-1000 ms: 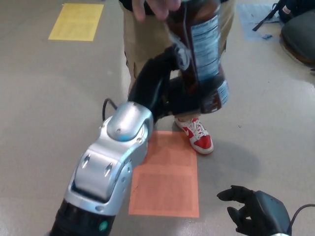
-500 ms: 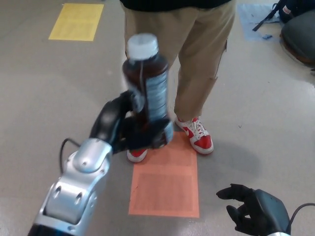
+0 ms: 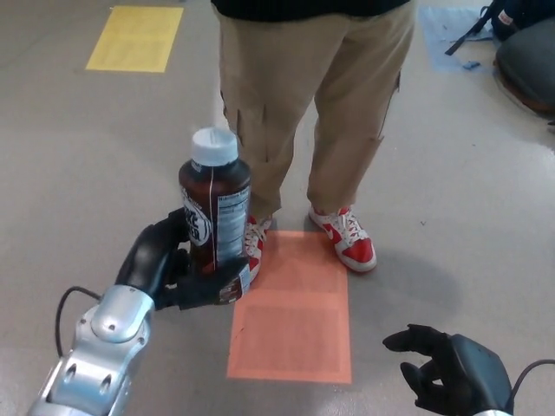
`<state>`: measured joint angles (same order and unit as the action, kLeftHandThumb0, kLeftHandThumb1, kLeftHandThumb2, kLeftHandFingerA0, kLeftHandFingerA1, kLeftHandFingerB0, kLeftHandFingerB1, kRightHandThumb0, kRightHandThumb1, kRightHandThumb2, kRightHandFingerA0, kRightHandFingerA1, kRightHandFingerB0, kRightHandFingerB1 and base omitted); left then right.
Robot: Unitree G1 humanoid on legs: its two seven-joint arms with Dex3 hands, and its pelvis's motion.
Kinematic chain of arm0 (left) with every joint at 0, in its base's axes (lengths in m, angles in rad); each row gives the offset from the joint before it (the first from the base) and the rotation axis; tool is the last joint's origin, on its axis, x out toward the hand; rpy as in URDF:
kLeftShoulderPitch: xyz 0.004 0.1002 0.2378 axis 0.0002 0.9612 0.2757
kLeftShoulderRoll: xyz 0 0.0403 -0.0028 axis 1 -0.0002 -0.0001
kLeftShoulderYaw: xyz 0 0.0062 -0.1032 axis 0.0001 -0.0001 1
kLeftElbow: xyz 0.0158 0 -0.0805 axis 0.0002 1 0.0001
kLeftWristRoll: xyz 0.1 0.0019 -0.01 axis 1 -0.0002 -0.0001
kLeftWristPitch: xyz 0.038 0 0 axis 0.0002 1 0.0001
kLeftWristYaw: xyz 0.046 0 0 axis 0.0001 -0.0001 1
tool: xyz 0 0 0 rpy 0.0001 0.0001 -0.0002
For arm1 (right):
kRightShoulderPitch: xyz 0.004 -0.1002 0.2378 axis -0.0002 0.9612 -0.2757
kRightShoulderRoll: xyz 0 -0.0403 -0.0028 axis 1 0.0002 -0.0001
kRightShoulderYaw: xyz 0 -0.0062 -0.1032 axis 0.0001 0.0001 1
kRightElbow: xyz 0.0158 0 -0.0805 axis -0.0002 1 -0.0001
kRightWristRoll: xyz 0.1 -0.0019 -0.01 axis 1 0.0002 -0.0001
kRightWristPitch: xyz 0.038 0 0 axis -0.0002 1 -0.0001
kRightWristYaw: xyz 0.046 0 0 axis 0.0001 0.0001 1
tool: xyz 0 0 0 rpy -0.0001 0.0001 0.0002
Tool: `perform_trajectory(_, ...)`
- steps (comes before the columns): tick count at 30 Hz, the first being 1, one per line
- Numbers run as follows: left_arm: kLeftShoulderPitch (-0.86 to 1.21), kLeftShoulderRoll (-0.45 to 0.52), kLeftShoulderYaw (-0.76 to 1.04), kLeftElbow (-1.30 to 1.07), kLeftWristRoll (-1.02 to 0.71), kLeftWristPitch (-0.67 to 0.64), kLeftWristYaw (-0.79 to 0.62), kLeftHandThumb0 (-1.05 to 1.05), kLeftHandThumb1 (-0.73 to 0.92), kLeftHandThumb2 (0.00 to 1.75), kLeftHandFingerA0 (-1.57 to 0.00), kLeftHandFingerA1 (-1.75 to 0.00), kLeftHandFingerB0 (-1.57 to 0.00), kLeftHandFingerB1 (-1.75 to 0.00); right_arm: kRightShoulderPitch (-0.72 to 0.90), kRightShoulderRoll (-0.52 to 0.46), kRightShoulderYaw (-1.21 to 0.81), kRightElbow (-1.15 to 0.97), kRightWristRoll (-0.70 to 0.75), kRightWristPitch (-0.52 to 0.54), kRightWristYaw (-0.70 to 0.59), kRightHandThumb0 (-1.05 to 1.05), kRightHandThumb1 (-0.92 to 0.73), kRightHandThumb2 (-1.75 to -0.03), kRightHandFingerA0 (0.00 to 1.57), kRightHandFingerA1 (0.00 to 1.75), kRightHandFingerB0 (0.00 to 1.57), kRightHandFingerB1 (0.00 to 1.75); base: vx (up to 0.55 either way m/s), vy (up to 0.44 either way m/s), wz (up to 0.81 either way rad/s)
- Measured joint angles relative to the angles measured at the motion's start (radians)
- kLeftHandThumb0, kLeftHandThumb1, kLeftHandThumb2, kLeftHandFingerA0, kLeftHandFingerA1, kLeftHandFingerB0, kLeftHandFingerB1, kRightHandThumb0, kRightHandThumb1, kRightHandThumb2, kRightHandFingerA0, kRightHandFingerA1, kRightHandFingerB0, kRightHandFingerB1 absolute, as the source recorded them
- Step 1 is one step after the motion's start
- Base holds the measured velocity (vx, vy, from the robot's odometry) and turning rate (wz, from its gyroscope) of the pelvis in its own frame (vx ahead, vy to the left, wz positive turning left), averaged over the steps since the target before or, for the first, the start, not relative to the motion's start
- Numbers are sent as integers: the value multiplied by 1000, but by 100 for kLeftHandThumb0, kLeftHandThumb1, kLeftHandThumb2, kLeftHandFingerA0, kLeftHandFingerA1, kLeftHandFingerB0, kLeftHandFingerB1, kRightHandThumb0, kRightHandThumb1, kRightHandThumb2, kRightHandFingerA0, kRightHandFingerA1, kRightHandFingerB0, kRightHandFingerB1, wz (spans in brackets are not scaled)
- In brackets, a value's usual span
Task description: The robot recieved a bottle of protein shake from a person using its left hand and then shake the protein up and down 2 two times and hand it back to the person
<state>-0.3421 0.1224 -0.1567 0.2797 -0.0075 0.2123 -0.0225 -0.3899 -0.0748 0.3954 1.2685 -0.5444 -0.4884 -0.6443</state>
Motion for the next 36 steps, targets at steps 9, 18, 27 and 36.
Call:
perform_trajectory(9, -211, -14, 90, -101, -34, 16, -14, -17, 84, 65, -113, -73, -71, -92, 0, -5, -19, -1, 2, 0, 1, -22, -73, -64, 93, 50, 78, 45, 0, 0, 0)
perform_trajectory(18, -159, -15, 80, 43, -23, 30, -46, -19, 83, 64, -111, -82, -70, -98, -8, -7, -24, -2, 2, -1, 0, -21, -72, -62, 90, 47, 80, 44, 0, 0, 2)
perform_trajectory(27, -205, -47, 103, -62, -58, 54, -59, -20, 85, 65, -112, -76, -67, -96, -17, -1, -37, -3, 4, -1, 1, -20, -74, -63, 92, 48, 79, 44, 0, 0, 0)
perform_trajectory(36, -237, -43, 134, -72, -59, 88, -74, -17, 82, 64, -108, -88, -77, -86, -26, -2, -35, -3, 1, 2, 1, -24, -74, -62, 89, 47, 81, 44, 0, 0, 2)
